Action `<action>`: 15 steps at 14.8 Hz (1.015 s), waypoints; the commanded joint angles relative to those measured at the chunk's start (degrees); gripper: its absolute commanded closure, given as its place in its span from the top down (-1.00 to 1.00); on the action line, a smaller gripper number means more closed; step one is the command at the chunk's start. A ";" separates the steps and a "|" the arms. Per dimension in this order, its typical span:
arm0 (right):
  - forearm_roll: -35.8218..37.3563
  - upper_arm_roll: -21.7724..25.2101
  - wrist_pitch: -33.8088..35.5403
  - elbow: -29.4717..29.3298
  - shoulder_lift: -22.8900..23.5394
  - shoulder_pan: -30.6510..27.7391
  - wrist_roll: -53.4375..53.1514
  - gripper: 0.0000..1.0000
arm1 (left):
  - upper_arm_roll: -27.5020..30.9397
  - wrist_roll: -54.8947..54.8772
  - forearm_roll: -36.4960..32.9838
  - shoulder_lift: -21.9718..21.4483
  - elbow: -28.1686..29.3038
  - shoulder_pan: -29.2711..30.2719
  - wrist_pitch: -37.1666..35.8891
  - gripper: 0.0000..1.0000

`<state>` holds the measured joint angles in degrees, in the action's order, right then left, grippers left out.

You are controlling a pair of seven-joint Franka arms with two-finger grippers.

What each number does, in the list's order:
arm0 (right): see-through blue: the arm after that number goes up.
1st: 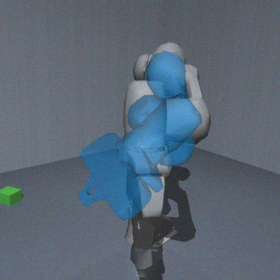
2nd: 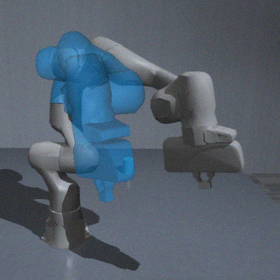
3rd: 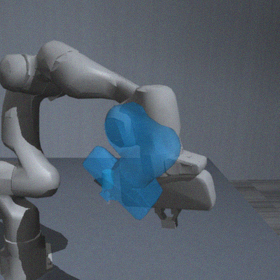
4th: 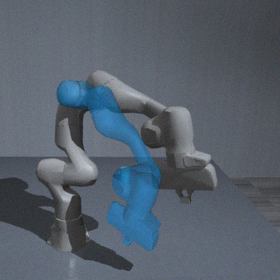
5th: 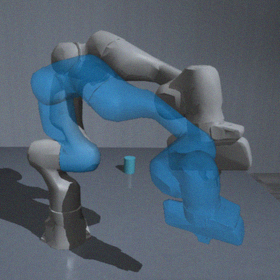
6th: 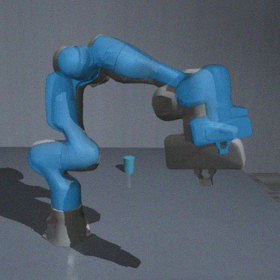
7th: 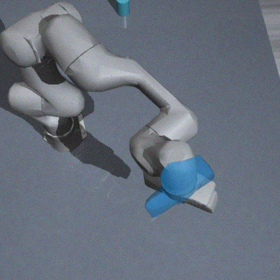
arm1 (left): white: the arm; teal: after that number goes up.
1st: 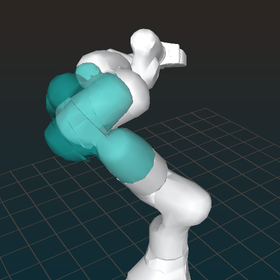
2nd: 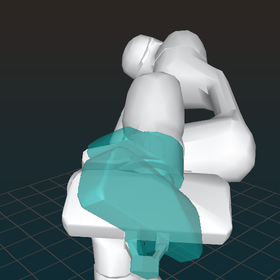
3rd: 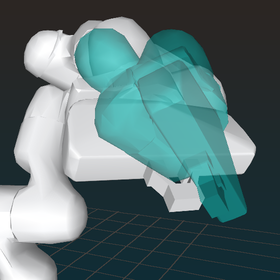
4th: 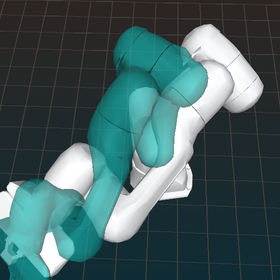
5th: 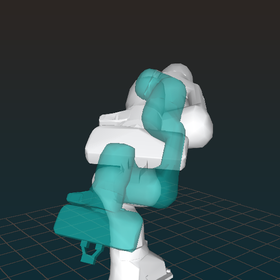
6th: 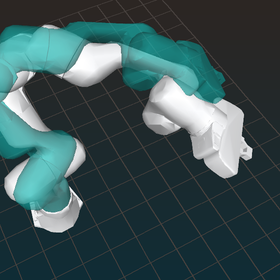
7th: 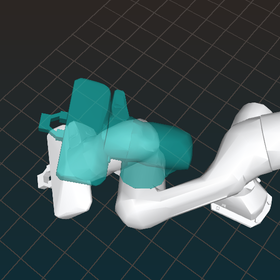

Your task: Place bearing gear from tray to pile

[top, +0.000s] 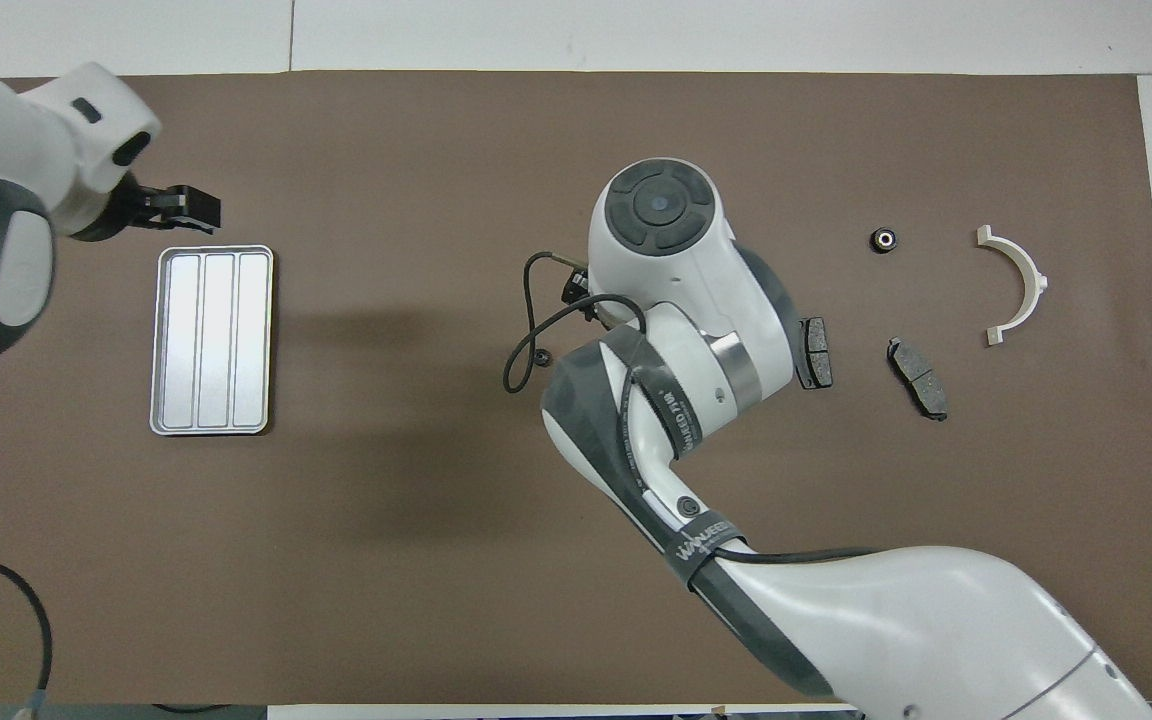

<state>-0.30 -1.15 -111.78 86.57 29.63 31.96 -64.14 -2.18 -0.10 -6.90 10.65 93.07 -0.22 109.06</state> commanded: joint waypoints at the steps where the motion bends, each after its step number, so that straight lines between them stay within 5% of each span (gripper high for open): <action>1: 0.65 0.09 -0.89 -7.01 6.83 1.61 -5.29 1.00 | -0.63 -2.71 1.09 -5.26 -2.80 1.10 -10.24 1.00; 4: 0.74 0.09 -3.09 -8.08 8.86 2.75 -6.35 1.00 | -0.80 -2.45 2.33 -13.25 1.91 0.84 -16.39 1.00; 6: 0.65 0.09 -4.14 -8.43 9.57 3.02 -6.79 1.00 | -0.89 -2.45 2.33 -18.36 9.04 0.75 -12.76 1.00; 10: 0.74 0.09 -6.78 -8.26 11.41 4.25 -7.49 1.00 | -0.89 -2.63 2.24 -19.96 11.60 0.57 -11.77 1.00; 15: 0.56 0.09 -7.75 -7.47 11.15 4.07 -7.32 0.91 | -0.72 -2.72 3.56 -15.57 2.13 1.19 -15.53 1.00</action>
<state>-0.29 -0.97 -118.42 79.54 40.33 36.19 -70.06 -3.26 -2.25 -4.56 -6.74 99.01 0.99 96.46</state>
